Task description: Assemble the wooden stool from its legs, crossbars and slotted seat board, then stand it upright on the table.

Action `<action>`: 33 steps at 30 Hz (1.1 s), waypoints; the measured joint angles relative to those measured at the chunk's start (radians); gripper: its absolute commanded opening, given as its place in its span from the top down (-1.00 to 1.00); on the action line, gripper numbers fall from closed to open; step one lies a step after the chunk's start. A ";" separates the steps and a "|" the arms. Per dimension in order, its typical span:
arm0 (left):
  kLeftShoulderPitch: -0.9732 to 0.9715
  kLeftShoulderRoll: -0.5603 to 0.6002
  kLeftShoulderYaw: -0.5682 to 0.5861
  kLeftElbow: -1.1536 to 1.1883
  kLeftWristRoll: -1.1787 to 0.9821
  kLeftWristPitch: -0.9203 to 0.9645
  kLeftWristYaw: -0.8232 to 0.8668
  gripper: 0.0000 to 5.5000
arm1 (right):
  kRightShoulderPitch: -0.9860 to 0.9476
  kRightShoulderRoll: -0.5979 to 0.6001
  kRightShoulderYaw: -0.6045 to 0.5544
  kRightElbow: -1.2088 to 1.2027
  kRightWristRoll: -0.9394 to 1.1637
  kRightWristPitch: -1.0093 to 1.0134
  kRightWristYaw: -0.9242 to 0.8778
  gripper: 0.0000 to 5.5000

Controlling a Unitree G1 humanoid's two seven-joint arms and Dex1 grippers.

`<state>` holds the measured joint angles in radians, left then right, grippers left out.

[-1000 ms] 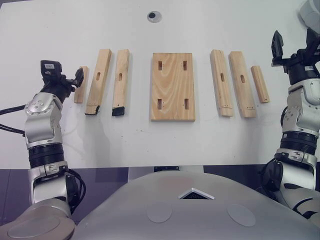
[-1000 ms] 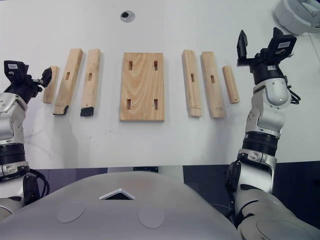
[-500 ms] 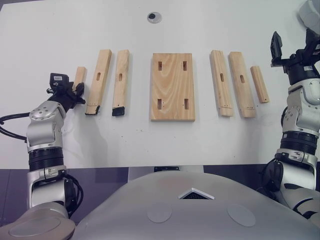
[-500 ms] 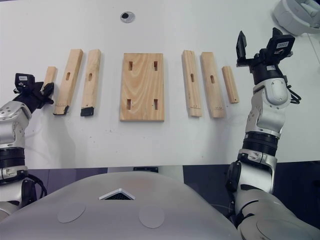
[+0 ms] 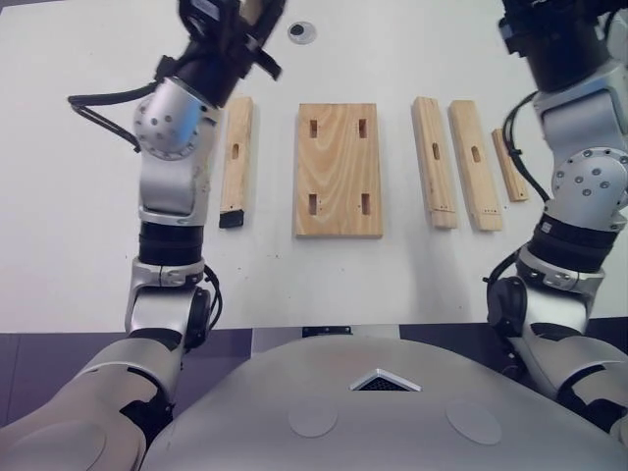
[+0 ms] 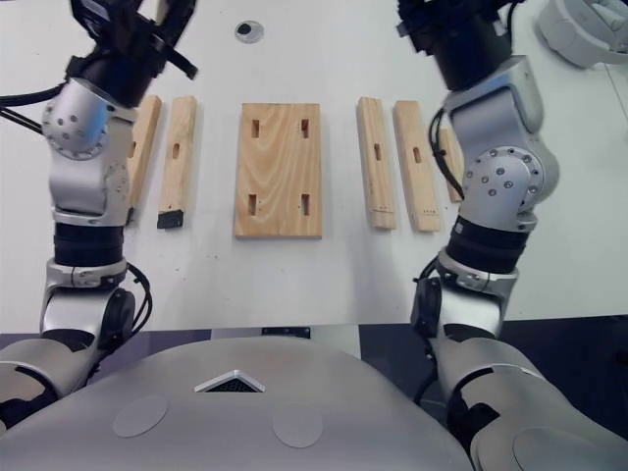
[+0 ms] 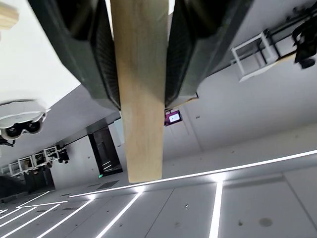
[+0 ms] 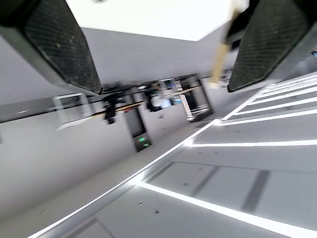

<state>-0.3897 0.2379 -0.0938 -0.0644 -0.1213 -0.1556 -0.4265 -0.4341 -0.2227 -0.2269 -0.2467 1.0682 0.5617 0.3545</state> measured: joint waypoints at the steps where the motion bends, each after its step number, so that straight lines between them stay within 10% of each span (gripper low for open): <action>1: 0.000 -0.017 -0.028 -0.013 0.016 -0.028 -0.001 0.53 | -0.002 0.043 0.004 -0.009 0.075 0.031 -0.043 -0.71; 15: -0.010 -0.036 -0.098 -0.034 0.067 -0.054 -0.007 0.53 | 0.006 0.123 0.022 0.001 0.309 0.134 -0.197 -0.71; 33: 0.015 -0.028 -0.136 -0.025 0.135 -0.085 -0.001 0.53 | -0.007 0.130 0.063 0.023 0.254 0.132 -0.229 0.56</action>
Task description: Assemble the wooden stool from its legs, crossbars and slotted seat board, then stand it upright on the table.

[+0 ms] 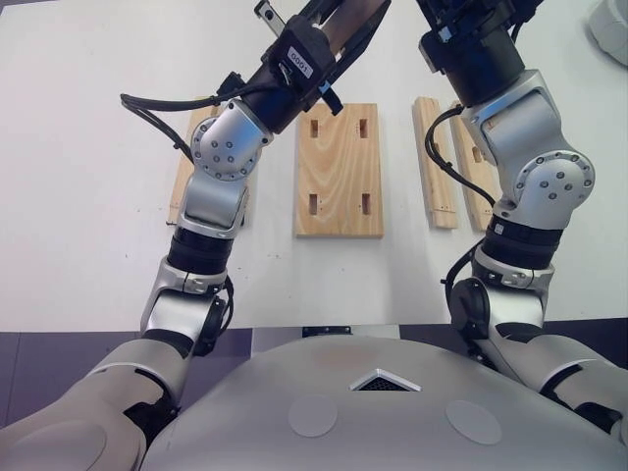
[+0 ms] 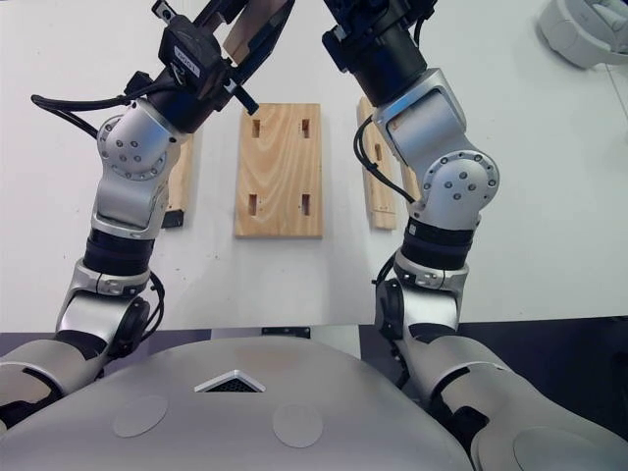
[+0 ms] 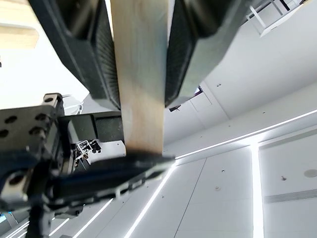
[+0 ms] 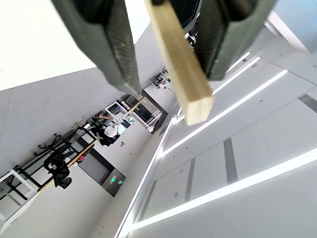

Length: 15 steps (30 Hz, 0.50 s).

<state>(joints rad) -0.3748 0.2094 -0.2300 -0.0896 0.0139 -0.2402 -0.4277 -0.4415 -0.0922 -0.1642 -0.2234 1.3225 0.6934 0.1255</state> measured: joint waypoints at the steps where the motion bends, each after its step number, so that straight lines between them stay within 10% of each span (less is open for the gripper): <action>1: 0.001 0.003 0.000 0.002 0.001 -0.001 0.001 0.53 | 0.000 0.000 0.009 -0.011 -0.018 0.000 0.000 0.63; 9: 0.007 -0.010 0.000 0.018 0.008 -0.008 0.011 0.53 | 0.001 0.014 0.021 -0.032 -0.128 -0.028 0.000 0.82; 15: 0.058 -0.032 0.046 0.021 -0.140 0.127 -0.020 0.10 | 0.009 0.012 -0.071 -0.100 -0.164 -0.116 -0.073 0.85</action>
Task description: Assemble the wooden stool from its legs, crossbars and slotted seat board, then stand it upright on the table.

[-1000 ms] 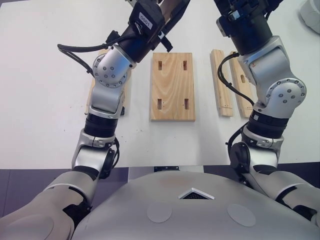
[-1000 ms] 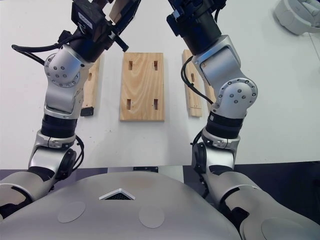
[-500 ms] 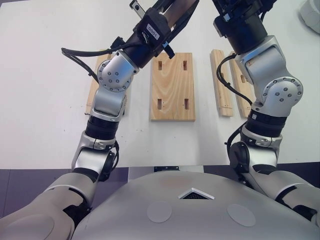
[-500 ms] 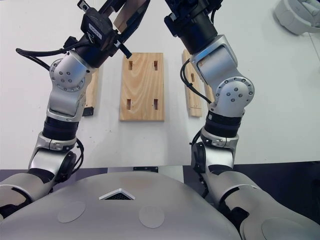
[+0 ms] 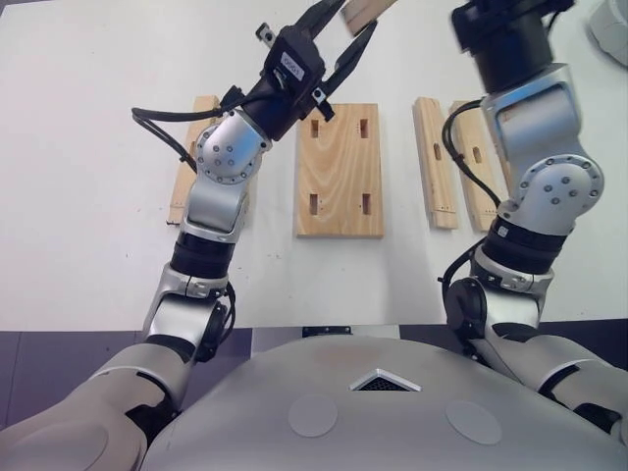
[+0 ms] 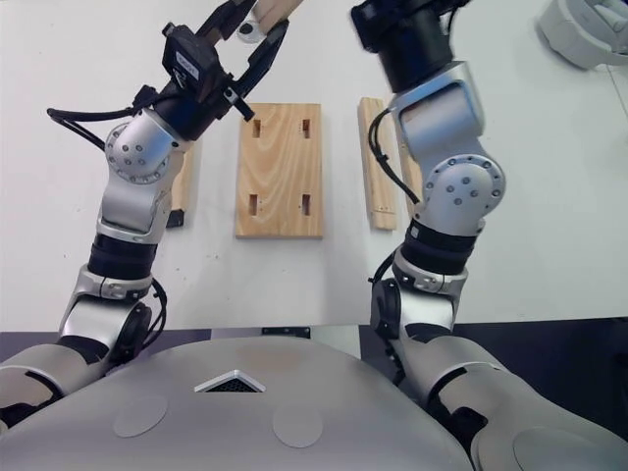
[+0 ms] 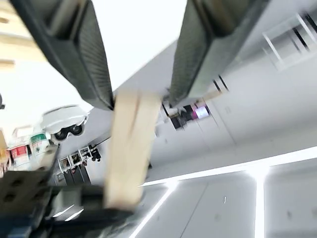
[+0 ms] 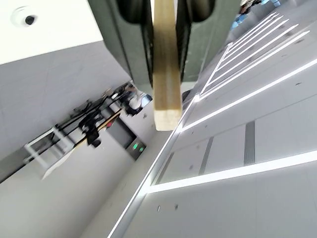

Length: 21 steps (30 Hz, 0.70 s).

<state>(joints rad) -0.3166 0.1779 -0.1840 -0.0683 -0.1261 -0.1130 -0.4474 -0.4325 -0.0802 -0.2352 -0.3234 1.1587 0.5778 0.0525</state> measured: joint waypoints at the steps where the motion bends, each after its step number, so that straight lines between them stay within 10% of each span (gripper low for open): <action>1: 0.008 -0.008 0.064 -0.031 -0.089 0.038 0.008 0.04 | 0.032 -0.027 -0.003 -0.025 -0.087 -0.021 -0.026 0.85; 8: 0.055 0.055 0.410 -0.117 -0.298 0.154 0.139 -0.23 | 0.443 -0.195 0.106 -0.069 -0.620 -0.230 0.052 0.85; 21: 0.059 0.052 0.398 -0.122 -0.262 0.170 0.177 -0.23 | 0.472 -0.087 0.100 0.061 -0.757 -0.356 0.053 0.85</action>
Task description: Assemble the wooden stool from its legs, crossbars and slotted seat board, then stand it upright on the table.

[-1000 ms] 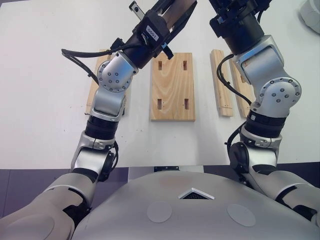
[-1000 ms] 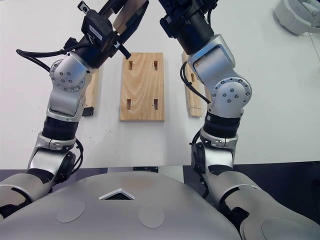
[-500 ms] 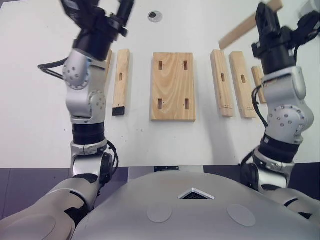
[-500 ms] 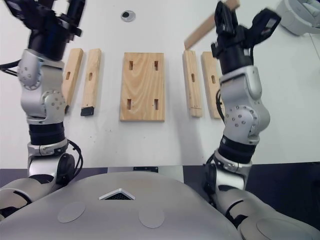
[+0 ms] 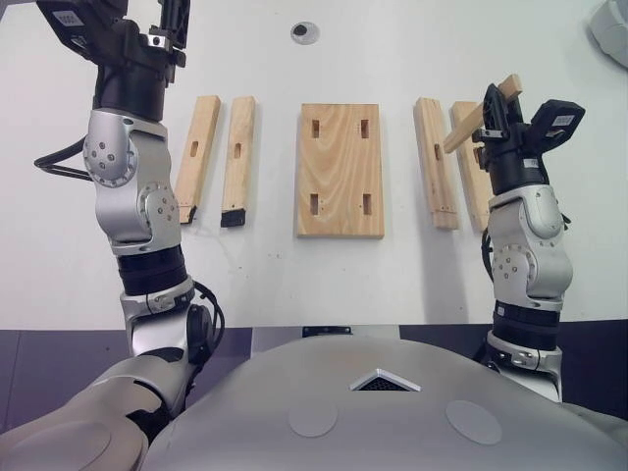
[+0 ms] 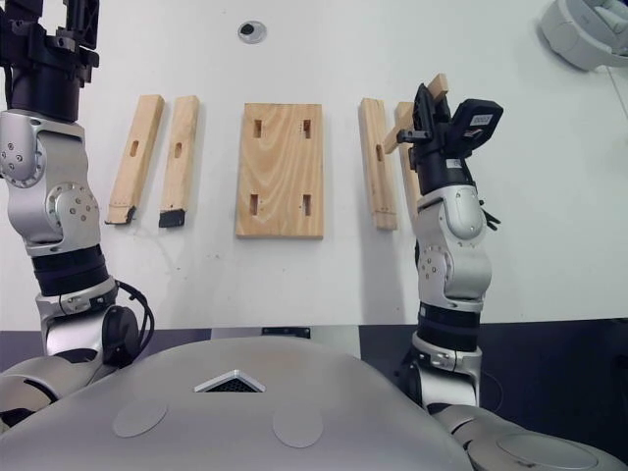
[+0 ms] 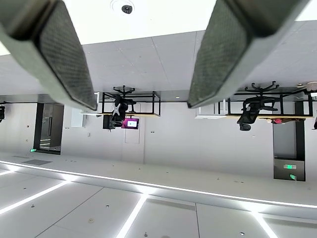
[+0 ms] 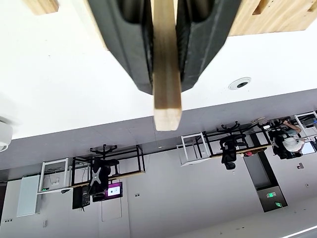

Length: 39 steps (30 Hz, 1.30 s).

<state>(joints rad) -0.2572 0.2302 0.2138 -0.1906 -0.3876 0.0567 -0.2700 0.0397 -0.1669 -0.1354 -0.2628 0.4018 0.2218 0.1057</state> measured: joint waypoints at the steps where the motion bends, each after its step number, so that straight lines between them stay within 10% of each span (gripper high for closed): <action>1: 0.000 0.000 -0.001 0.000 0.001 0.000 0.000 -0.23 | -0.002 0.005 0.001 0.005 -0.001 -0.001 0.001 0.85; 39: 0.007 0.012 0.011 0.000 0.004 0.027 -0.027 -0.23 | 0.003 -0.018 0.043 0.278 -0.206 -0.286 0.081 0.85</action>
<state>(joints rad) -0.2497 0.2420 0.2245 -0.1906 -0.3832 0.0832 -0.2966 0.0430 -0.1848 -0.0921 0.0157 0.1962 -0.0643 0.1869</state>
